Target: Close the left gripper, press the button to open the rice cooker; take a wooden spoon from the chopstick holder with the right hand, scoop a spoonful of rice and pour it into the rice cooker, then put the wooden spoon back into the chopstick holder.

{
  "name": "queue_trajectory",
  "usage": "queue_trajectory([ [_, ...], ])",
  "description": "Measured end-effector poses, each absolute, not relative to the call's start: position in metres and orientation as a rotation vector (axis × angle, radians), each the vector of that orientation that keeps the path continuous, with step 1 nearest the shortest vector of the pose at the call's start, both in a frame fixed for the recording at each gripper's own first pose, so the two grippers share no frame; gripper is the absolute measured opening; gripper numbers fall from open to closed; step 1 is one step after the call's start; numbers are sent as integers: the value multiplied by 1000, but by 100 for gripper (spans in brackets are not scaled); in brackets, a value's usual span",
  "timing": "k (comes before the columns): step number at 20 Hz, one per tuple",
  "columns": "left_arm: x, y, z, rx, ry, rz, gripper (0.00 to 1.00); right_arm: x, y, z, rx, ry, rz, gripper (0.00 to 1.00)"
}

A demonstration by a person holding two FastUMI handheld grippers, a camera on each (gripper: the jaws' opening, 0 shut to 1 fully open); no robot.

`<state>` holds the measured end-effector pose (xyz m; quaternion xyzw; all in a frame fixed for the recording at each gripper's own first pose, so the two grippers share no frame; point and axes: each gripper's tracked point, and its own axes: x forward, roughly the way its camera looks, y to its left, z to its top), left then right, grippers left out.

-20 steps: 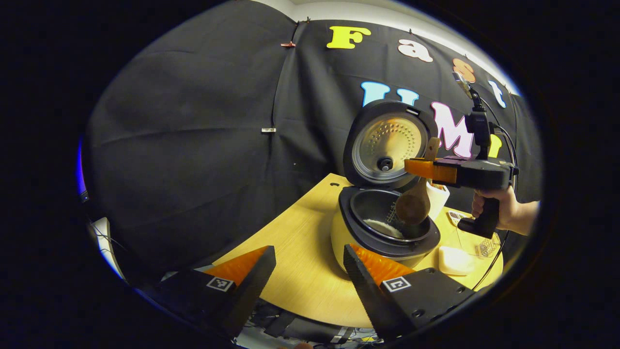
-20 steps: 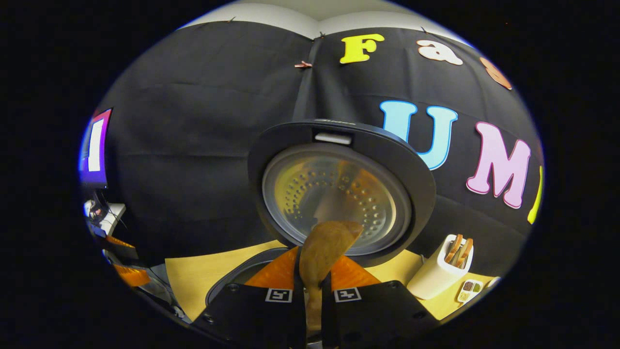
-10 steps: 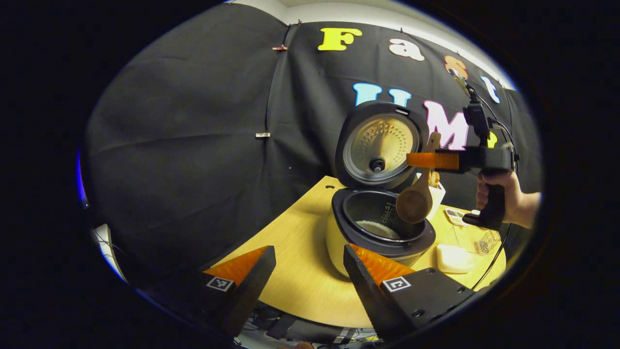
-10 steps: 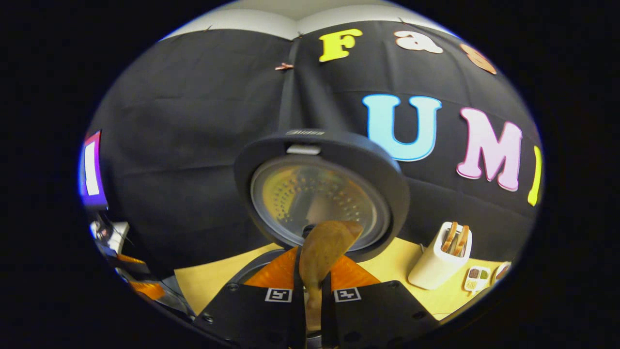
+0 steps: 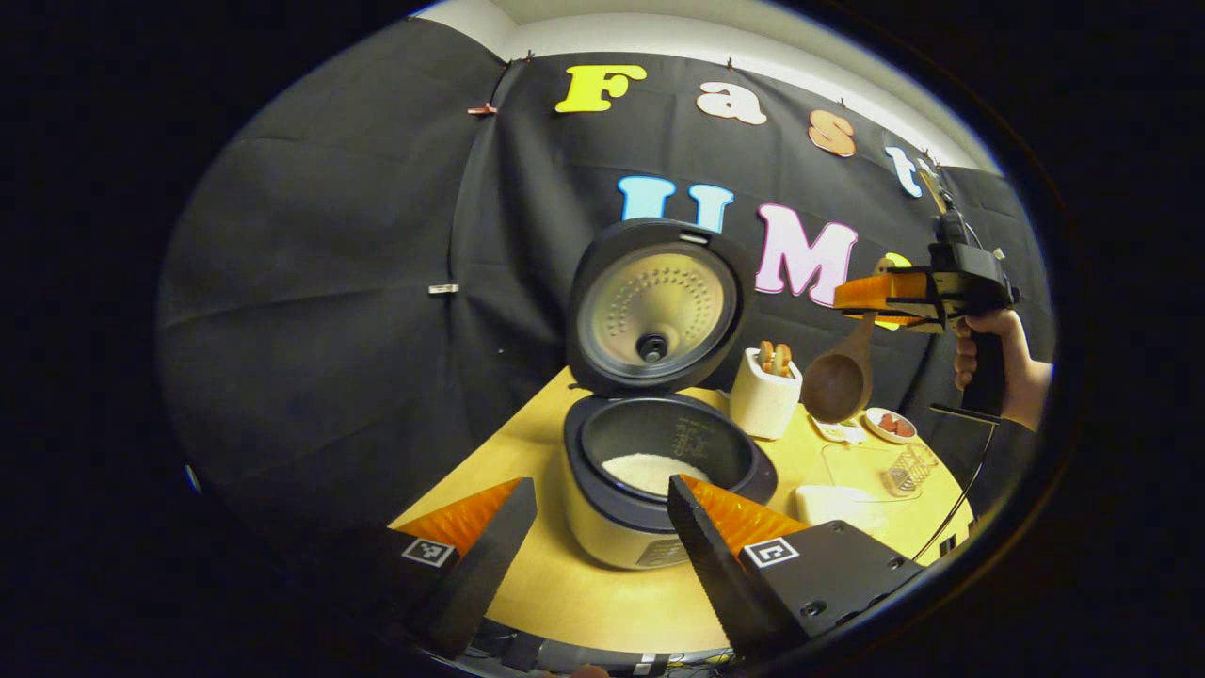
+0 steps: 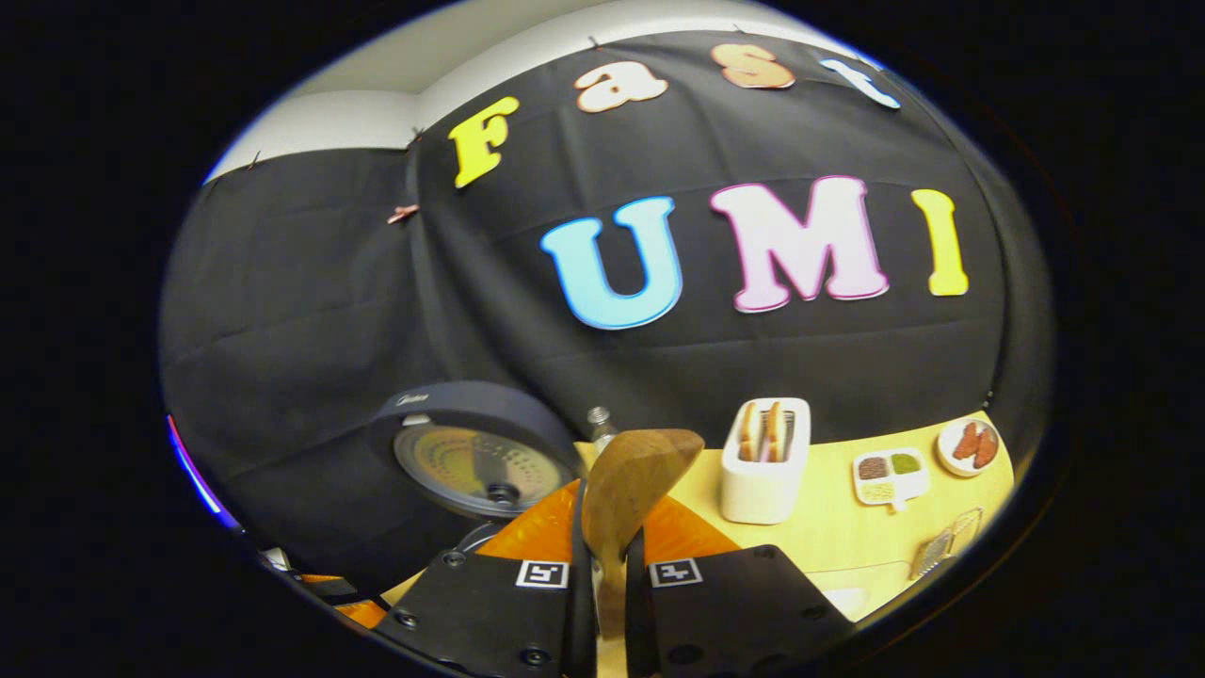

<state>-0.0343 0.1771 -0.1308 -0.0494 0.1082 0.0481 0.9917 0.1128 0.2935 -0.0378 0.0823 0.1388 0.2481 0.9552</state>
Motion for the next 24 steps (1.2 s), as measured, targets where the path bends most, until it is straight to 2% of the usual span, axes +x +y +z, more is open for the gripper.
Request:
queue_trajectory([
  [11,-4,83,-102,-109,202,14,96,145,41,-45,267,261,105,16],
  [24,7,16,-86,-99,226,142,95,206,-97,-121,366,318,-56,17],
])
